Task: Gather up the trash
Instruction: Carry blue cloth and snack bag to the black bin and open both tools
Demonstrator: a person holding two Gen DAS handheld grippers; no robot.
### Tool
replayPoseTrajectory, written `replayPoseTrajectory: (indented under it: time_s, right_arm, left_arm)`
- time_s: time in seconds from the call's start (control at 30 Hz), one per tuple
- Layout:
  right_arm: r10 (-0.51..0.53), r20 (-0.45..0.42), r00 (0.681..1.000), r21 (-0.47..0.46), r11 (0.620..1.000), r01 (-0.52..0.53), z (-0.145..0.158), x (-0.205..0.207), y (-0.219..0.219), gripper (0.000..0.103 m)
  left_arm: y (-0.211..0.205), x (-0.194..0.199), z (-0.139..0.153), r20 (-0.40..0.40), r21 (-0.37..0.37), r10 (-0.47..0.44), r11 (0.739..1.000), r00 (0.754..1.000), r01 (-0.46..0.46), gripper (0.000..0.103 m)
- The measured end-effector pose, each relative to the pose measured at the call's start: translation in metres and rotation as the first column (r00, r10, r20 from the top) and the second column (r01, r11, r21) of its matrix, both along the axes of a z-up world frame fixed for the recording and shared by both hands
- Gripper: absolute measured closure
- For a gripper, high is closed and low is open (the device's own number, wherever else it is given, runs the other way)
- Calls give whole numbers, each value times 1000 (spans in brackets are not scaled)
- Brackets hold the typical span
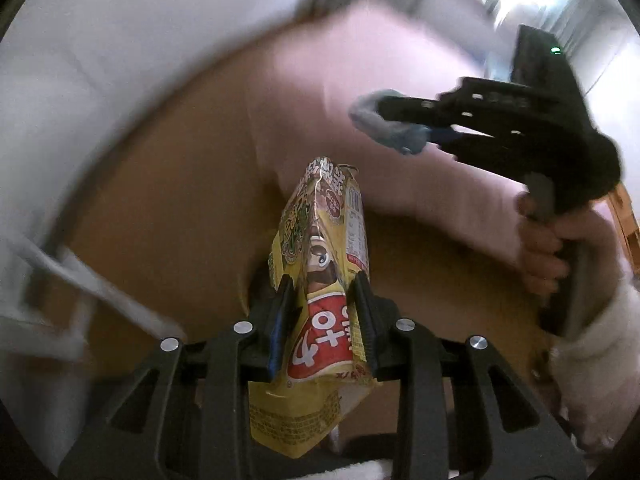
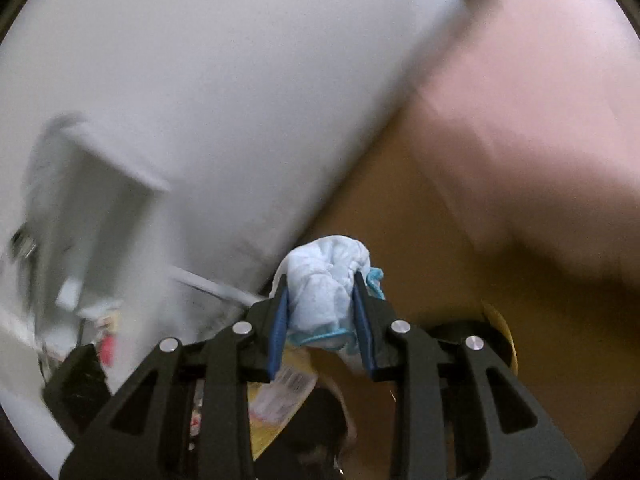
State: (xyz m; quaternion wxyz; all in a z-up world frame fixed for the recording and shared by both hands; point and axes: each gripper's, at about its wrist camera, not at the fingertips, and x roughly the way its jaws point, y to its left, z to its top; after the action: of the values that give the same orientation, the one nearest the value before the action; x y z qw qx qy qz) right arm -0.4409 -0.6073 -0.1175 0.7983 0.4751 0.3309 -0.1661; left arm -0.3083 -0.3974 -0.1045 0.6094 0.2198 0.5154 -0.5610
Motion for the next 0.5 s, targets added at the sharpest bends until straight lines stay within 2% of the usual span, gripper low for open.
replayPoseTrajectory:
  time_s: [0.03, 0.1, 0.13, 0.2, 0.33, 0.4, 0.43, 0.47, 0.5]
  right_arm:
    - [-12, -40, 999, 92, 996, 15, -37, -7, -7, 73]
    - [-24, -136, 990, 263, 963, 60, -115, -19, -13, 75]
    - [-23, -194, 981, 282, 956, 78, -142, -22, -12, 75]
    - [-23, -245, 969, 290, 952, 95, -169, -24, -13, 75]
    - [-34, -245, 969, 365, 922, 125, -193, -28, -15, 75]
    - [-47, -246, 968, 374, 917, 140, -194, -30, -19, 71]
    - [-57, -242, 968, 376, 915, 148, -194, -33, -21, 50]
    - [-58, -254, 965, 376, 914, 154, -195, -34, -24, 21]
    - [-55, -271, 961, 370, 916, 157, -193, -35, -25, 12]
  left_arm:
    - [-12, -1, -29, -31, 67, 1, 998, 1000, 1, 74]
    - [-36, -1, -96, -82, 232, 19, 973, 996, 1, 77]
    - [-43, -2, -114, -91, 274, 18, 962, 996, 7, 77]
    - [-54, -5, -138, -95, 321, 33, 947, 995, -1, 77]
    - [-66, -14, -141, -118, 310, 39, 951, 992, 0, 77]
    - [-70, -24, -139, -133, 275, 25, 961, 991, 13, 66]
    - [-72, -25, -137, -142, 253, 29, 967, 989, 8, 51]
    - [-71, -29, -135, -146, 229, 41, 973, 988, -6, 30]
    - [-70, -33, -132, -148, 202, 49, 979, 988, -18, 19]
